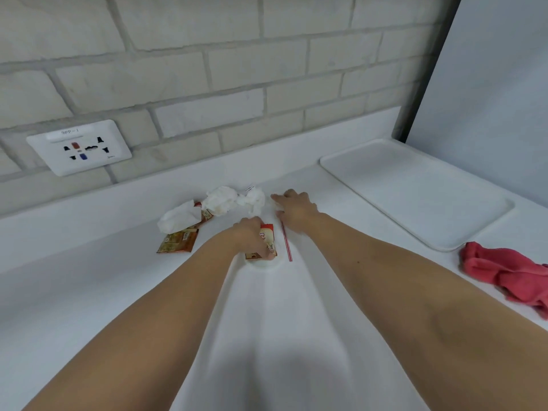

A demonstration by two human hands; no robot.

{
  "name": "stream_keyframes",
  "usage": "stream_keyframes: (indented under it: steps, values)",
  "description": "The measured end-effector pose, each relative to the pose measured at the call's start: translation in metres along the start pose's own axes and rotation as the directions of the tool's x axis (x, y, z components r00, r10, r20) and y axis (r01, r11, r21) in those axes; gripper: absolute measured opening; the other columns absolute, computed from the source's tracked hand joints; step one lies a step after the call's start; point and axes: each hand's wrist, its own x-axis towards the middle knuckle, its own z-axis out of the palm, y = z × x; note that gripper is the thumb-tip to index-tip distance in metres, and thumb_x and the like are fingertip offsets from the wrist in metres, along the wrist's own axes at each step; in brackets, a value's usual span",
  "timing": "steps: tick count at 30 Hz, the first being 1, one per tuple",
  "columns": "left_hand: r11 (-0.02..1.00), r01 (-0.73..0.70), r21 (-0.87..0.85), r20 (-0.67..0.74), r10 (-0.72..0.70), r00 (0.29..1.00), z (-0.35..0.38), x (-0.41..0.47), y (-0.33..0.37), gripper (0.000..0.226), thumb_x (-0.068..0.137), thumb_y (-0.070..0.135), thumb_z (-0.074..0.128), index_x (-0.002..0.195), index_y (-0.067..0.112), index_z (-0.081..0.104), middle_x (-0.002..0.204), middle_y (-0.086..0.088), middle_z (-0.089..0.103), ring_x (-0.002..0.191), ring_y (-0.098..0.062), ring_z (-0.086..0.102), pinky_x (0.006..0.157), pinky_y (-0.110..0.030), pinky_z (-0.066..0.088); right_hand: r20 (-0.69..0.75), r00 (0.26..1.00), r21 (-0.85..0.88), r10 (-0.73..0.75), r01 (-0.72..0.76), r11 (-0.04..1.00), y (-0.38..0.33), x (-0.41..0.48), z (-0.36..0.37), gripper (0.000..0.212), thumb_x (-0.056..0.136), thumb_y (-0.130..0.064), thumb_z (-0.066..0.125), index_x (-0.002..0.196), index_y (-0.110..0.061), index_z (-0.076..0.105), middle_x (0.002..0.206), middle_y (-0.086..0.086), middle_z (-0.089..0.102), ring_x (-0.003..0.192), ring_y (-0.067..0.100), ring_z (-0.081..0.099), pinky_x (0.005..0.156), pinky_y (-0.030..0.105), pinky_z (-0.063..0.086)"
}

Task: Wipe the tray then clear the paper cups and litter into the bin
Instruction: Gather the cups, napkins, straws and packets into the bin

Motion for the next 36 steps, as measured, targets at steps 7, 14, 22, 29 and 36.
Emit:
stream_keyframes:
  steps: [7, 14, 22, 29, 36]
  values:
    - [0.962, 0.030, -0.272, 0.085, -0.007, 0.996, -0.008, -0.013, -0.017, 0.053, 0.067, 0.014, 0.083, 0.107, 0.012, 0.049, 0.106, -0.005, 0.057, 0.101, -0.022, 0.055, 0.089, -0.031, 0.046, -0.065, 0.986, 0.069, 0.151, -0.146, 0.987, 0.003, -0.005, -0.003, 0.031, 0.091, -0.006, 0.049, 0.122, 0.000, 0.047, 0.137, 0.013, 0.028, 0.115, 0.034, 0.044, 0.079, 0.034, 0.041]
    - [0.927, 0.063, -0.370, 0.123, -0.018, 0.992, -0.011, -0.026, -0.028, 0.043, 0.073, 0.008, 0.078, 0.106, 0.010, 0.050, 0.109, -0.009, 0.058, 0.109, -0.026, 0.055, 0.100, -0.036, 0.044, 0.048, 0.996, 0.025, 0.071, -0.073, 0.997, 0.011, -0.030, -0.010, 0.039, 0.088, -0.003, 0.039, 0.125, -0.012, 0.047, 0.121, 0.013, 0.048, 0.104, 0.031, 0.051, 0.079, 0.034, 0.043]
    - [0.849, 0.080, -0.523, 0.145, -0.004, 0.989, -0.010, -0.046, -0.039, 0.025, 0.082, 0.000, 0.067, 0.107, 0.002, 0.061, 0.104, -0.012, 0.064, 0.102, -0.026, 0.059, 0.097, -0.033, 0.044, 0.056, 0.997, -0.180, 0.050, -0.039, 0.983, -0.025, -0.054, 0.009, 0.044, 0.098, -0.032, 0.038, 0.132, -0.003, 0.043, 0.133, 0.009, 0.037, 0.125, 0.030, 0.032, 0.092, 0.034, 0.040]
    - [0.814, 0.106, -0.571, 0.144, -0.028, 0.989, -0.007, -0.066, -0.052, 0.040, 0.077, -0.002, 0.070, 0.115, 0.000, 0.057, 0.112, -0.016, 0.064, 0.105, -0.029, 0.060, 0.097, -0.036, 0.047, 0.118, 0.983, -0.109, 0.140, -0.127, 0.986, -0.047, -0.079, 0.003, 0.013, 0.091, 0.000, 0.046, 0.099, -0.001, 0.057, 0.101, 0.012, 0.057, 0.091, 0.024, 0.058, 0.072, 0.029, 0.048]
    - [0.825, 0.053, -0.563, 0.070, -0.016, 0.997, 0.001, -0.085, -0.047, 0.032, 0.077, 0.001, 0.072, 0.106, 0.004, 0.059, 0.097, -0.010, 0.064, 0.092, -0.024, 0.059, 0.074, -0.027, 0.049, 0.211, 0.957, -0.140, 0.201, -0.174, 0.975, -0.042, -0.117, 0.005, 0.030, 0.076, 0.004, 0.056, 0.057, -0.011, 0.038, 0.060, 0.002, 0.043, 0.049, 0.016, 0.043, 0.046, 0.019, 0.032]
